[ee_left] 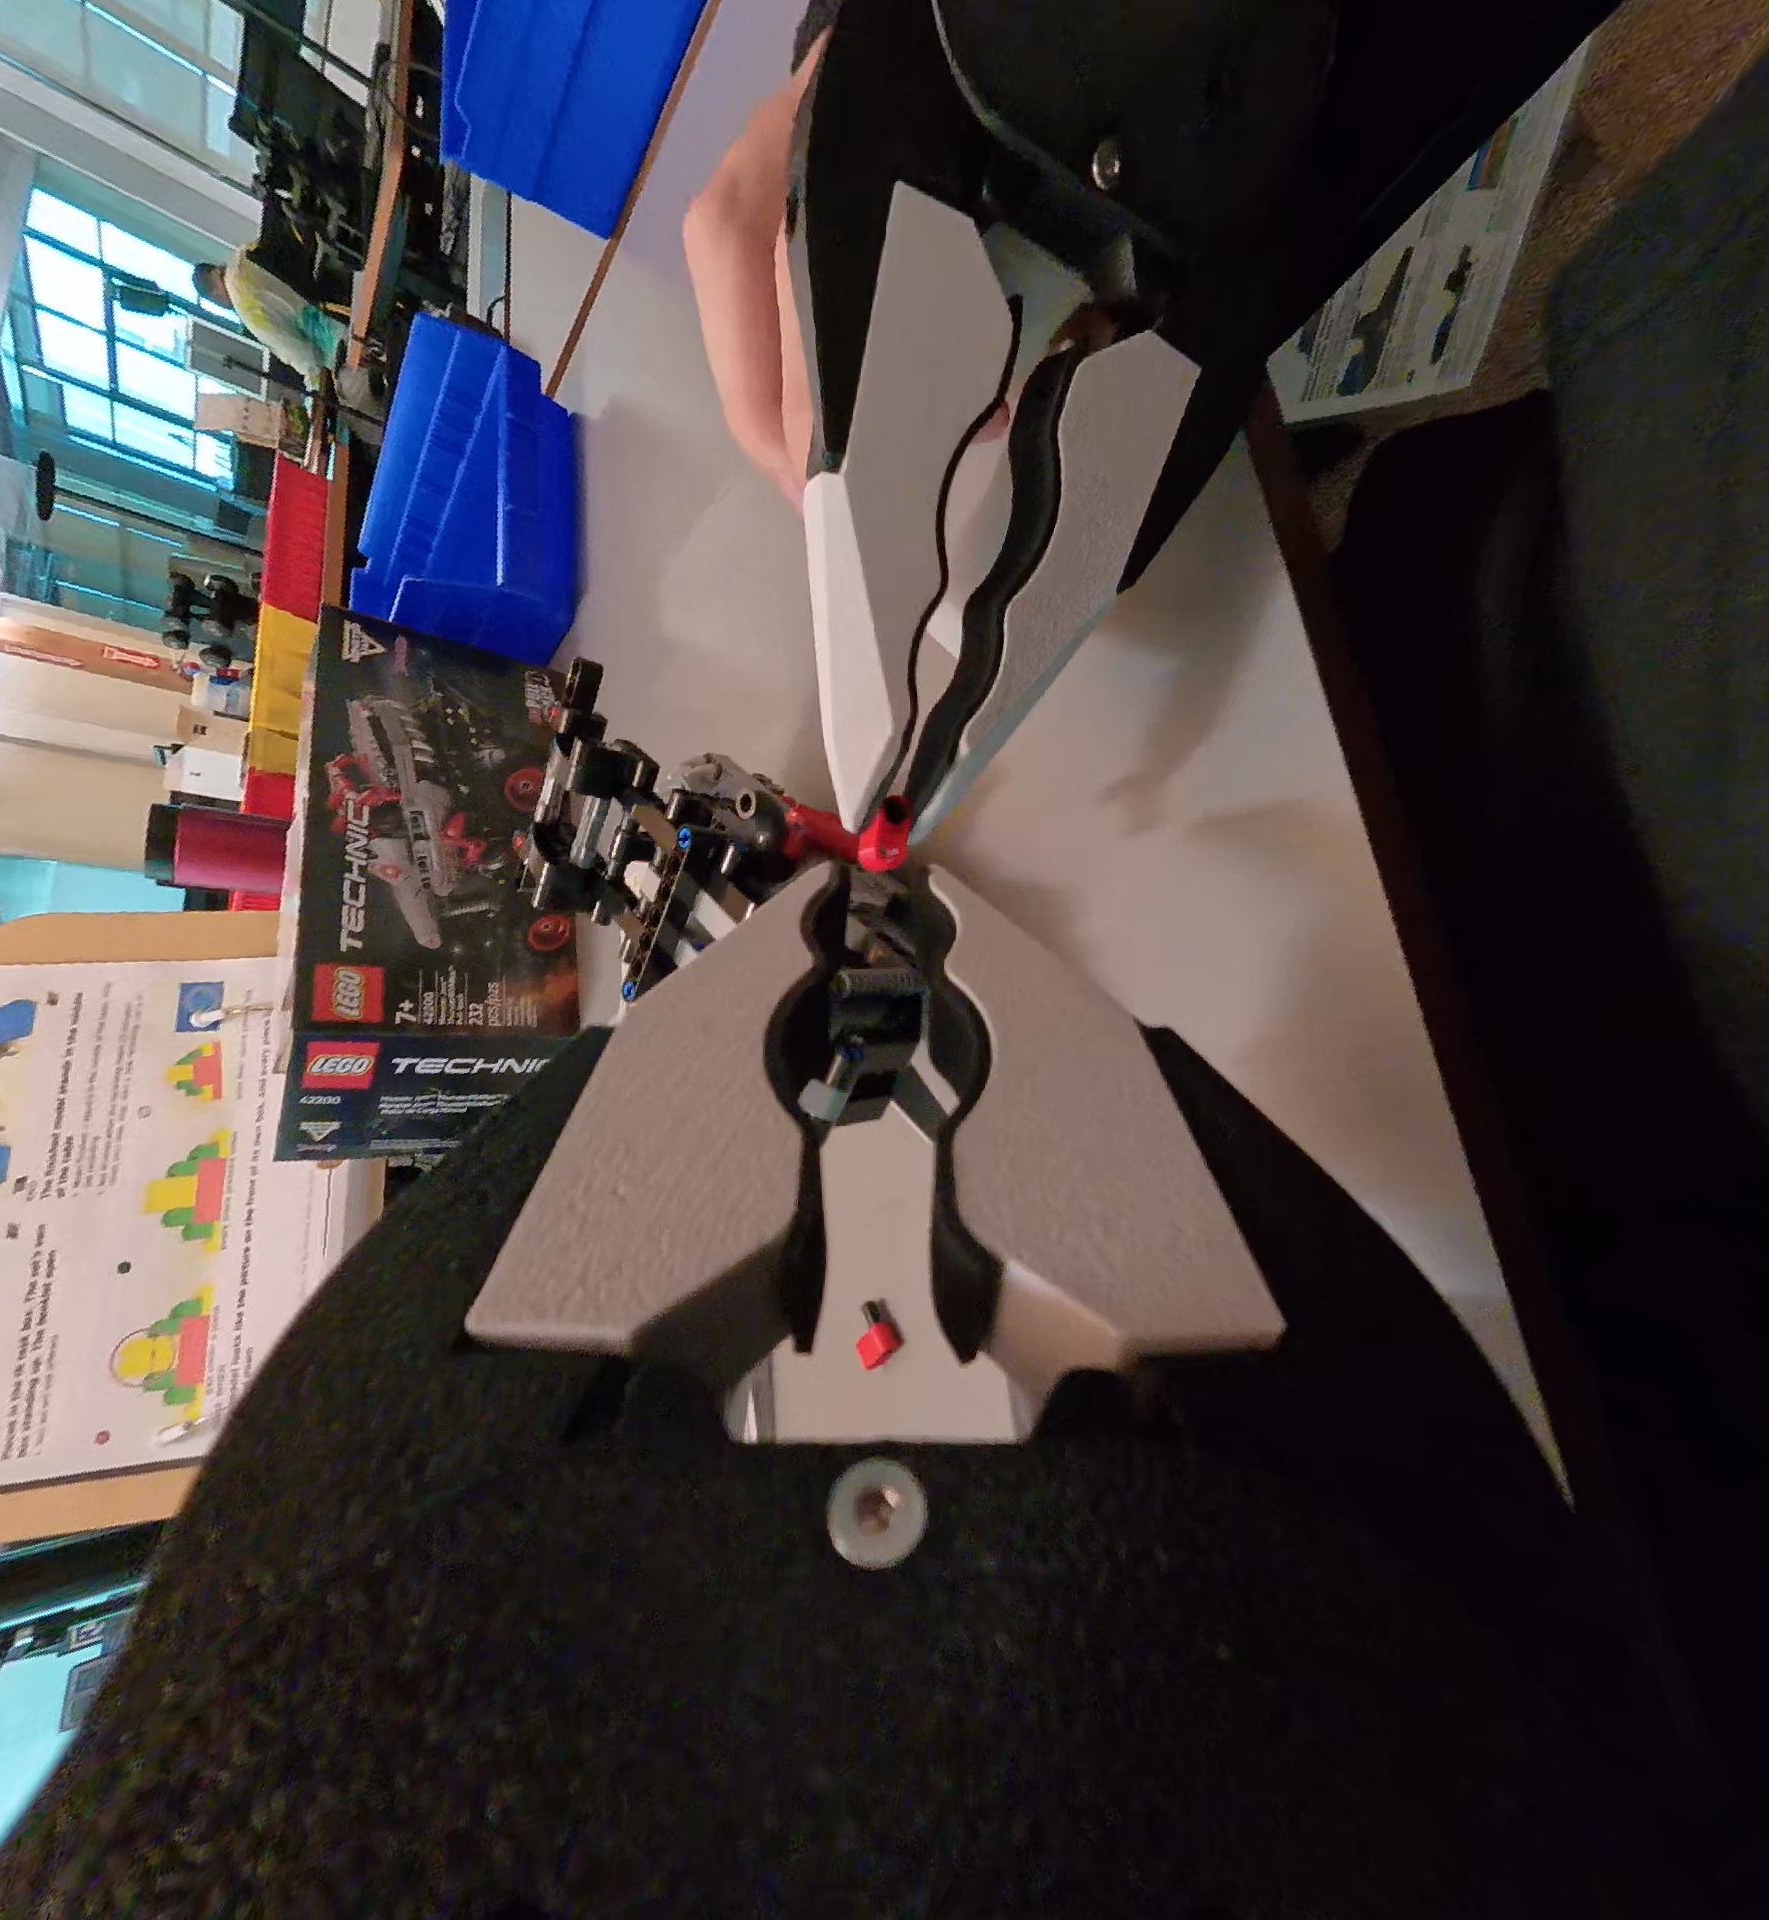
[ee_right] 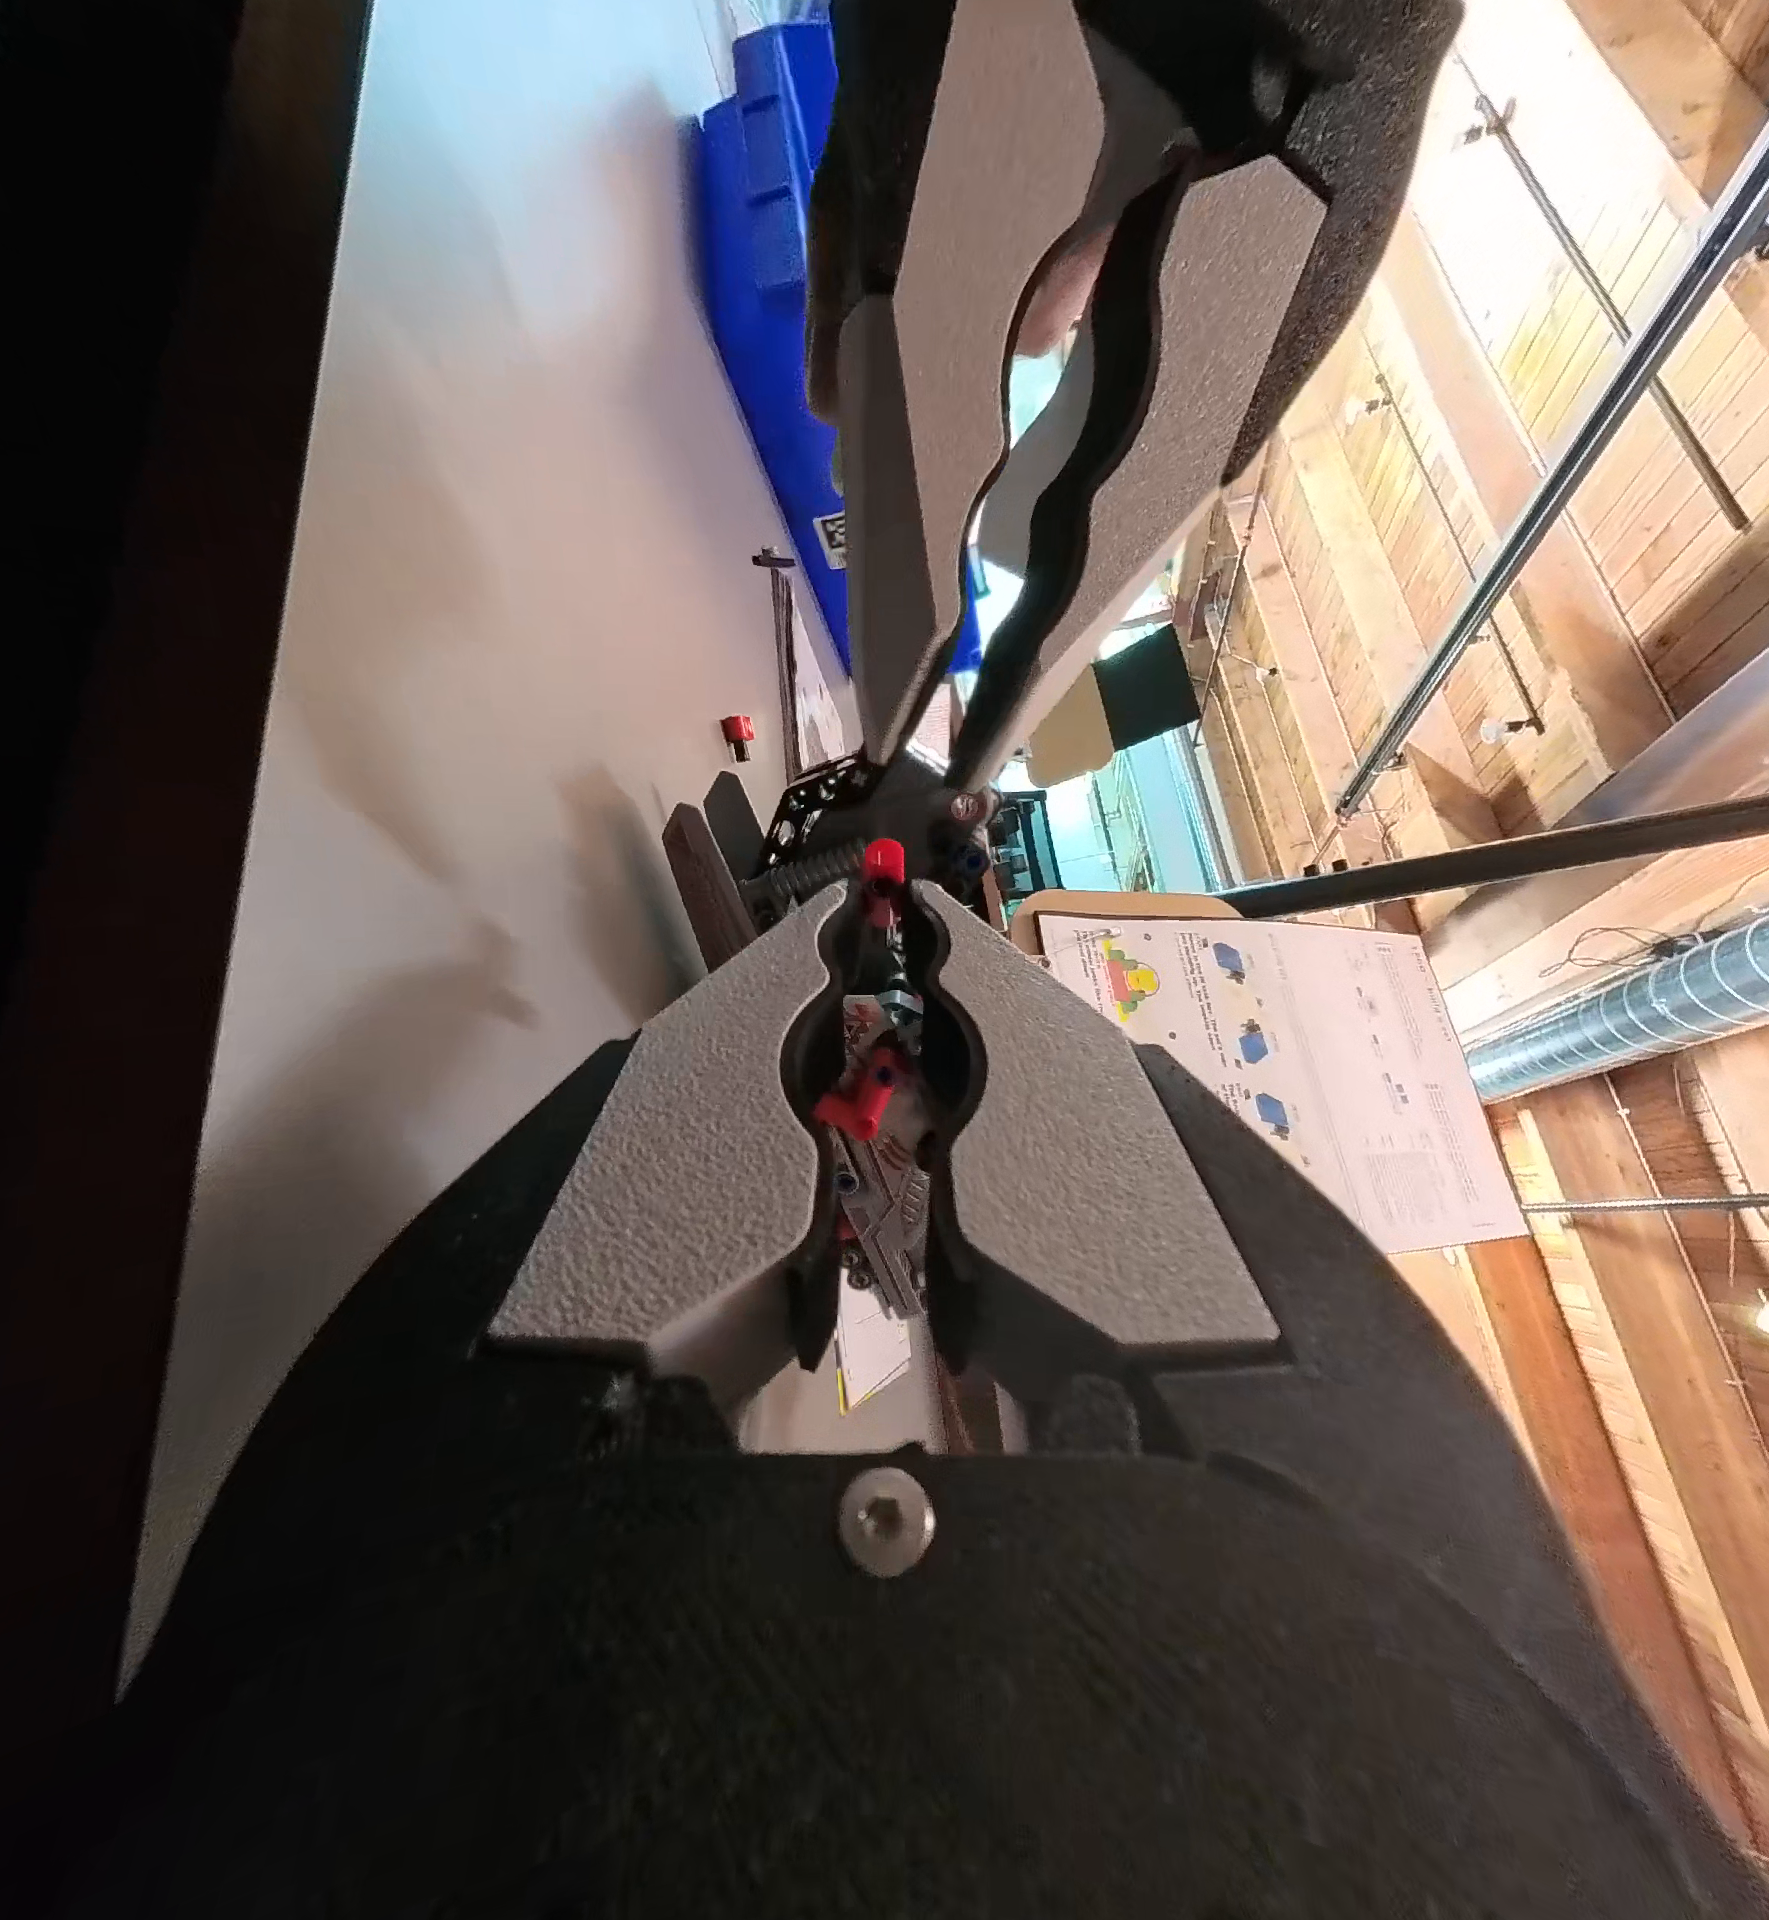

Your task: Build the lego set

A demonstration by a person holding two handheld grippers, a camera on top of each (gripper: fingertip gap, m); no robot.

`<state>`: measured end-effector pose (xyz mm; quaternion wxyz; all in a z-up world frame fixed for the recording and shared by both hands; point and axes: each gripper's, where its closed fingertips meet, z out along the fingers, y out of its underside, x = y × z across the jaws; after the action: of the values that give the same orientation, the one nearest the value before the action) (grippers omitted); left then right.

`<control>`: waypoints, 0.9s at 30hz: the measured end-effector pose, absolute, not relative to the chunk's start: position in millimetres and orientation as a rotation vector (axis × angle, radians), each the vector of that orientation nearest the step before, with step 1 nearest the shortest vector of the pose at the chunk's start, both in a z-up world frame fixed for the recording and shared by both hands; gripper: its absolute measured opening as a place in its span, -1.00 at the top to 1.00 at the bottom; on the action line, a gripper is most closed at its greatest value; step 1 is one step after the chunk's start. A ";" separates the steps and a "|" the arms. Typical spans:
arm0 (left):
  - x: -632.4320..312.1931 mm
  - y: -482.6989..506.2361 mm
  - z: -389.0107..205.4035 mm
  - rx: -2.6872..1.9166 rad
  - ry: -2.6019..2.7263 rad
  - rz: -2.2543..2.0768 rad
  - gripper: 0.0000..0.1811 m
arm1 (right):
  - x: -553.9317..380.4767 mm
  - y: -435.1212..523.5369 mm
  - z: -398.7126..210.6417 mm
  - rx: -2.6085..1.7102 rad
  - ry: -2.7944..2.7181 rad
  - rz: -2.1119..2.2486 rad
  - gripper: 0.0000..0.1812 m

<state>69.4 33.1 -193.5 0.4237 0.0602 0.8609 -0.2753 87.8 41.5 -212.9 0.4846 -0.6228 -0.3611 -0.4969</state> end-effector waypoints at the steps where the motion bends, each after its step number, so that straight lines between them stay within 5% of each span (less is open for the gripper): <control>1: 69.7 32.6 -192.9 0.152 2.150 -0.690 0.89 | 87.5 41.5 -212.4 -1.514 -0.878 -1.209 0.94; 12: 75.2 32.3 -186.1 0.097 2.102 -0.795 0.86 | 86.8 41.8 -215.4 -1.528 -0.895 -1.217 0.95; 20: 132.7 147.7 -147.5 -0.547 1.756 -0.970 0.71 | 129.1 16.0 -212.3 -1.641 -0.746 -1.327 0.94; 27: 146.5 303.6 -146.4 -0.580 1.305 -0.212 0.77 | 203.4 -15.2 -225.1 -1.862 -0.469 -1.377 0.94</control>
<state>146.5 303.6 -146.4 0.7505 -0.2653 0.5975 -0.0972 203.4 -15.2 -225.1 0.3794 -0.7291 -0.1838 -0.5391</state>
